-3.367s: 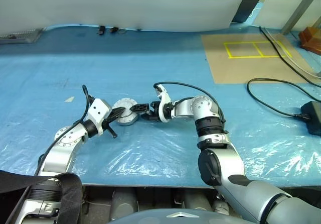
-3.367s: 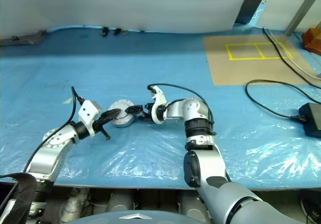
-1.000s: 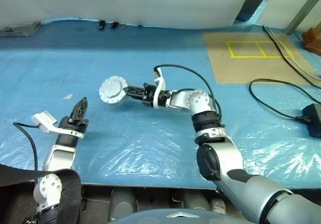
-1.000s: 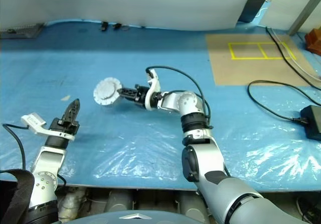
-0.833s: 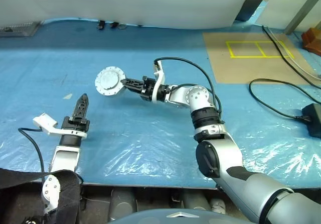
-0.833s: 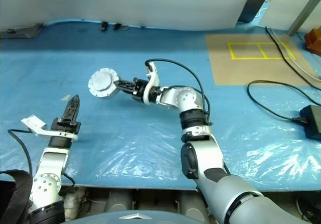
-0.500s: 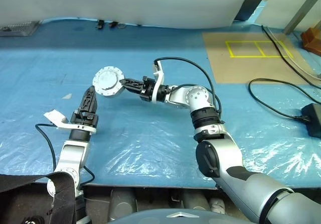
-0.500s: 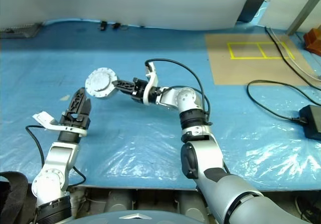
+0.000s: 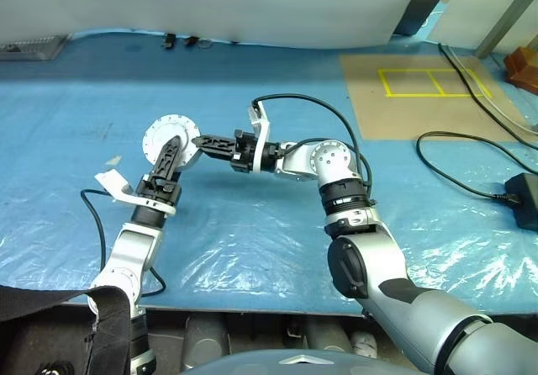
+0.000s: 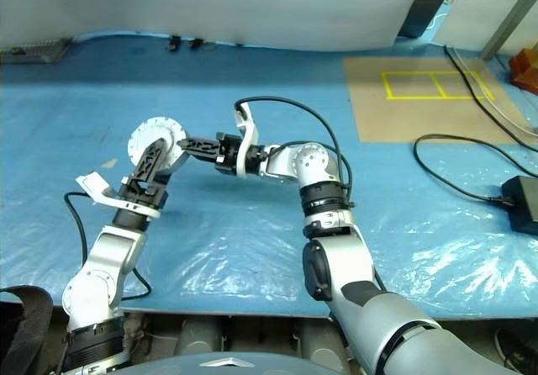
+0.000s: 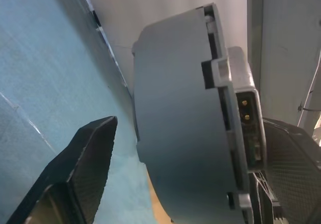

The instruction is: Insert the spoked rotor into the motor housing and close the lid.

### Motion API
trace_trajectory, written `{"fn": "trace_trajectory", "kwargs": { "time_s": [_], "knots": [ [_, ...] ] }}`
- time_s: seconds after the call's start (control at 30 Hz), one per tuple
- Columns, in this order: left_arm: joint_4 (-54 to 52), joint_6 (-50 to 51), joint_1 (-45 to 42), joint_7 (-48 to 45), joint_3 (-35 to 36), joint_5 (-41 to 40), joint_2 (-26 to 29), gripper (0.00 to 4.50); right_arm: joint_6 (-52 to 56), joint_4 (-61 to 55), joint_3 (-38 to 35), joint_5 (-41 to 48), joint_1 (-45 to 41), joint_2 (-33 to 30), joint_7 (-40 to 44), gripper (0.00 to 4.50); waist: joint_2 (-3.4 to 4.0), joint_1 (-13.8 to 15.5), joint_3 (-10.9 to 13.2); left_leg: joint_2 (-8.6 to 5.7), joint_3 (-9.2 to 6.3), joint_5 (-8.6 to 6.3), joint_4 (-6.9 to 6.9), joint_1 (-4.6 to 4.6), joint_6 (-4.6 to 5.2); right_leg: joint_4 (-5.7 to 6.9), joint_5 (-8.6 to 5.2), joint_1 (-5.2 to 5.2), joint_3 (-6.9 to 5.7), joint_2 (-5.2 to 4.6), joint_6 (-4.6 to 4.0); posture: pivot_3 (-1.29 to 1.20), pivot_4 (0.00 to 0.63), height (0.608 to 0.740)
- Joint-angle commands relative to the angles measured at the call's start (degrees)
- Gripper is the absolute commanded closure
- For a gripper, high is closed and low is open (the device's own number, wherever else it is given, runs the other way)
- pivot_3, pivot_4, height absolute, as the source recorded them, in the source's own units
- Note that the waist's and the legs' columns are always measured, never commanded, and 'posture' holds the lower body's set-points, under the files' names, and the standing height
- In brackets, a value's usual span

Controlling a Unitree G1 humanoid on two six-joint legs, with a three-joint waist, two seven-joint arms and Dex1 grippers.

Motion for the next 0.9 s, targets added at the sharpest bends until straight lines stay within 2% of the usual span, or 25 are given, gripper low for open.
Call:
{"fn": "trace_trajectory", "kwargs": {
  "time_s": [0.03,0.1,0.3,0.4,0.67,0.77,0.9],
  "knots": [
    [0.22,0.02,-1.02,-1.05,0.76,-2.27,0.2,1.26,-0.79,-4.11,-0.54,3.34,0.08,4.78,1.73,3.44,0.0,-0.04,0.0,0.0,0.0,0.0,0.02,0.0,0.0,0.01,0.0,0.0,0.0,0.0,0.0,0.0,0.15,0.74],
    [0.29,0.3,-1.1,-1.52,0.47,-2.37,0.55,1.8,-1.11,-3.96,-0.56,3.25,0.08,4.67,1.61,3.44,0.0,-0.05,0.0,0.0,-0.01,0.0,0.07,-0.05,0.0,0.01,0.01,0.0,0.0,0.0,0.0,0.0,0.15,0.74],
    [0.27,-0.25,-1.56,-0.27,-0.72,-1.19,0.33,1.85,-3.43,-0.98,-2.57,2.91,-1.17,4.61,-0.52,3.44,0.0,0.03,0.0,0.01,-0.05,0.0,0.18,-0.09,0.0,0.07,0.01,0.0,-0.02,0.0,0.01,0.0,0.15,0.74],
    [0.22,-0.38,-2.03,-0.19,-0.71,-3.12,-0.63,1.85,-3.22,0.57,-3.99,4.02,-1.95,4.57,-1.43,3.44,0.0,0.02,0.0,0.01,-0.06,0.0,0.32,-0.12,0.0,0.15,0.02,0.0,-0.03,-0.02,0.01,0.0,0.15,0.74],
    [1.84,-2.81,-4.29,1.27,1.34,-7.34,-4.75,1.85,-6.26,1.04,-3.31,2.49,-2.34,3.75,-3.15,0.75,-0.01,-0.05,0.0,0.02,-0.07,0.0,0.44,-0.09,0.0,0.33,0.02,0.0,-0.02,-0.03,0.01,0.0,0.15,0.74],
    [4.04,-6.51,-6.39,1.79,4.85,-9.23,-6.59,1.85,-9.87,1.18,-0.88,-0.79,-2.15,2.82,-3.32,0.75,-0.04,-0.13,0.02,0.01,-0.08,0.0,0.49,-0.1,0.0,0.37,0.02,0.0,-0.02,-0.04,0.01,0.0,0.15,0.74],
    [10.4,-14.62,-11.34,1.38,10.29,-5.45,-5.41,1.85,-11.16,-2.23,3.34,-3.92,-0.89,1.48,-1.7,0.75,-0.06,-0.24,0.03,0.04,-0.1,0.0,0.5,-0.09,0.0,0.41,0.03,0.0,-0.02,0.01,-0.01,0.0,0.15,0.74]
  ]
}}
